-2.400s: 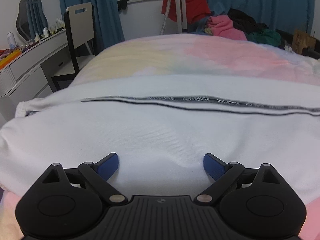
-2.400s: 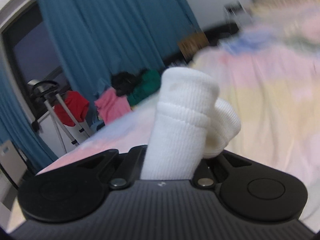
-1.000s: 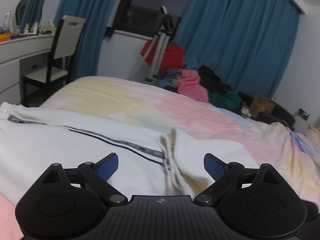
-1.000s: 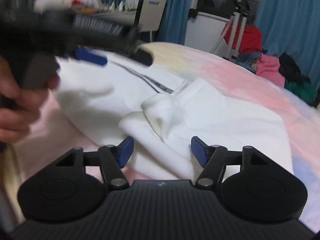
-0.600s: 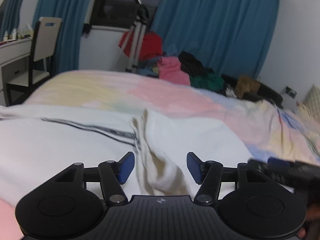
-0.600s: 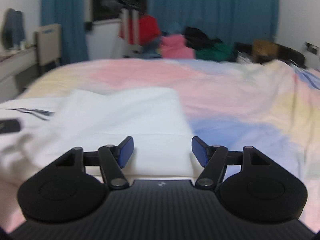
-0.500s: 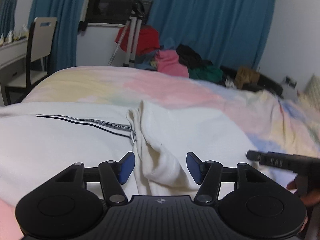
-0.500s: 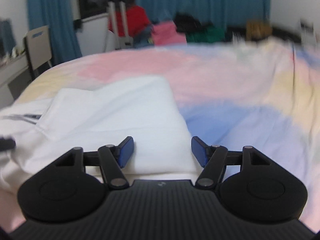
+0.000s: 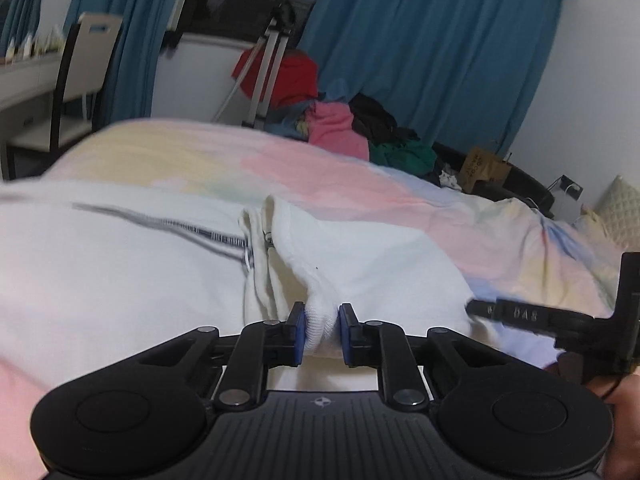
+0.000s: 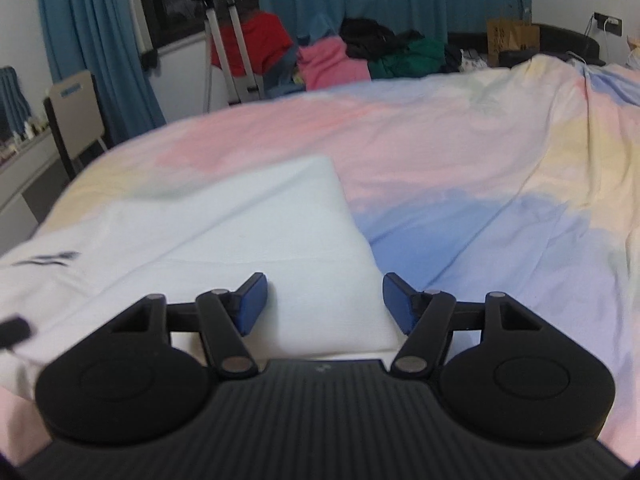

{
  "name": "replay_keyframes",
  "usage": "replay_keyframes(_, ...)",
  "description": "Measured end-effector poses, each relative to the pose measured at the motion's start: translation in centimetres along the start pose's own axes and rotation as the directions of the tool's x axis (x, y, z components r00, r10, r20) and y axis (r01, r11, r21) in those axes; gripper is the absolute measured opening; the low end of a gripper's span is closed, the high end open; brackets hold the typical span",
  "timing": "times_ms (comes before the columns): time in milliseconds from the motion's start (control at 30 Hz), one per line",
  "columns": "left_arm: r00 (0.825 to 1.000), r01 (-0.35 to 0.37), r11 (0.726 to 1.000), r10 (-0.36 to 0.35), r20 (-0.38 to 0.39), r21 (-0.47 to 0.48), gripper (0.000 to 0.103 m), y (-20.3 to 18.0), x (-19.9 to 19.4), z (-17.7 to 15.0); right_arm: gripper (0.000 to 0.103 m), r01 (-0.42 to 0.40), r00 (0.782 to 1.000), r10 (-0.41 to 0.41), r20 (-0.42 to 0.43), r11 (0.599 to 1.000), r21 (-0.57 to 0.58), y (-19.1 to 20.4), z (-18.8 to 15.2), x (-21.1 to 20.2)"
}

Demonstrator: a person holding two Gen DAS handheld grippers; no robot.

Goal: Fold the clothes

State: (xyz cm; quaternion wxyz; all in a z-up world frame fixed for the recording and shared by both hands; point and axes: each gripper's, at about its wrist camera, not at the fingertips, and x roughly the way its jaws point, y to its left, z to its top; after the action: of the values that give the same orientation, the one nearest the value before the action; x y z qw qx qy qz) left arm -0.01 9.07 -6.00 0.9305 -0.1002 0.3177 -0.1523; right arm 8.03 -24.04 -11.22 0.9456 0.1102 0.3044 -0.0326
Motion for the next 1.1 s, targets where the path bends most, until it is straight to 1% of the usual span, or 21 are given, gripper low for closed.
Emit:
replay_keyframes(100,0.997,-0.032,1.0,0.031,-0.069,-0.002,0.018,-0.2,1.2,-0.8,0.066,-0.027,1.0,0.027,0.001,0.999,-0.035,0.6,0.0,-0.1)
replay_keyframes(167,0.994,-0.053,0.999,0.054,-0.097,0.011,0.019,0.0,2.4,-1.2,0.066,-0.038,0.999,0.038,-0.01,0.997,-0.066,1.1,-0.1,0.1)
replay_keyframes(233,0.992,-0.057,0.998,0.056,-0.111,-0.003,0.021,0.3,3.1,-1.3,0.066,-0.033,0.998,0.028,-0.051,0.994,-0.1,1.5,-0.6,1.3)
replay_keyframes(300,0.993,-0.052,0.999,0.05,-0.107,-0.012,0.025,0.5,3.1,-1.1,0.068,-0.031,0.998,0.025,-0.064,0.994,-0.103,1.6,-0.8,1.7)
replay_keyframes(333,0.994,-0.047,0.999,0.045,-0.102,-0.016,0.03,0.5,2.9,-1.0,0.068,-0.03,0.997,0.023,-0.07,0.994,-0.105,1.7,-0.9,2.0)
replay_keyframes(367,0.994,-0.048,0.999,0.046,-0.099,-0.018,0.038,0.6,2.7,-0.9,0.068,-0.029,0.997,0.021,-0.075,0.994,-0.106,1.7,-0.9,2.2)
replay_keyframes(400,0.993,-0.06,0.998,0.057,-0.106,-0.026,0.06,0.8,2.4,-0.7,0.068,-0.03,0.997,0.023,-0.076,0.994,-0.102,1.7,-0.9,2.1)
replay_keyframes(433,0.99,-0.076,0.996,0.071,-0.119,-0.042,0.073,1.2,2.1,-0.4,0.068,-0.031,0.997,0.024,-0.077,0.995,-0.098,1.6,-0.9,2.1)
replay_keyframes(500,0.985,-0.109,0.991,0.097,-0.145,-0.075,0.076,2.0,1.4,0.1,0.068,-0.031,0.997,0.024,-0.08,0.995,-0.095,1.6,-0.9,2.0)
replay_keyframes(533,0.981,-0.131,0.986,0.113,-0.158,-0.106,0.085,2.8,1.1,0.3,0.067,-0.03,0.996,0.022,-0.081,0.995,-0.095,1.6,-0.9,2.0)
replay_keyframes(567,0.976,-0.162,0.974,0.135,-0.171,-0.159,0.089,4.1,0.6,0.5,0.067,-0.028,0.996,0.02,-0.082,0.995,-0.096,1.6,-0.9,1.9)
replay_keyframes(633,0.966,-0.218,0.939,0.169,-0.196,-0.264,0.09,6.7,-0.3,0.8,0.066,-0.024,0.996,0.016,-0.085,0.995,-0.093,1.6,-1.0,1.8)
replay_keyframes(667,0.965,-0.229,0.918,0.172,-0.196,-0.324,0.09,8.2,-0.8,0.9,0.066,-0.021,0.996,0.013,-0.087,0.996,-0.09,1.7,-1.0,1.8)
replay_keyframes(700,0.965,-0.242,0.886,0.177,-0.192,-0.397,0.091,10.0,-1.3,0.9,0.066,-0.02,0.996,0.012,-0.089,0.996,-0.088,1.7,-1.0,1.8)
replay_keyframes(733,0.962,-0.264,0.837,0.193,-0.193,-0.479,0.095,11.9,-1.6,1.0,0.066,-0.021,0.996,0.014,-0.086,0.996,-0.085,1.7,-1.1,1.7)
replay_keyframes(800,0.957,-0.29,0.73,0.206,-0.205,-0.619,0.096,15.6,-1.9,1.0,0.067,-0.024,0.996,0.017,-0.082,0.997,-0.079,1.6,-1.3,1.7)
replay_keyframes(867,0.953,-0.301,0.616,0.211,-0.215,-0.728,0.096,18.9,-2.0,0.8,0.067,-0.027,0.996,0.021,-0.081,0.997,-0.071,1.6,-1.4,1.7)
replay_keyframes(933,0.955,-0.29,0.547,0.219,-0.2,-0.785,0.094,21.5,-1.8,0.7,0.068,-0.029,0.996,0.025,-0.083,0.998,-0.052,1.5,-1.3,1.8)
replay_keyframes(1033,0.967,-0.222,0.5,0.222,-0.123,-0.837,0.093,24.5,-1.5,1.2,0.068,-0.034,0.996,0.032,-0.079,0.999,-0.027,1.4,-1.1,1.9)
replay_keyframes(1067,0.966,-0.206,0.492,0.24,-0.096,-0.846,0.092,25.4,-1.4,1.5,0.068,-0.035,0.997,0.033,-0.068,0.999,-0.03,1.6,-1.1,1.9)
replay_keyframes(1100,0.96,-0.204,0.494,0.271,-0.073,-0.845,0.091,26.2,-1.3,1.8,0.068,-0.036,0.998,0.034,-0.058,0.999,-0.032,1.7,-1.0,1.8)
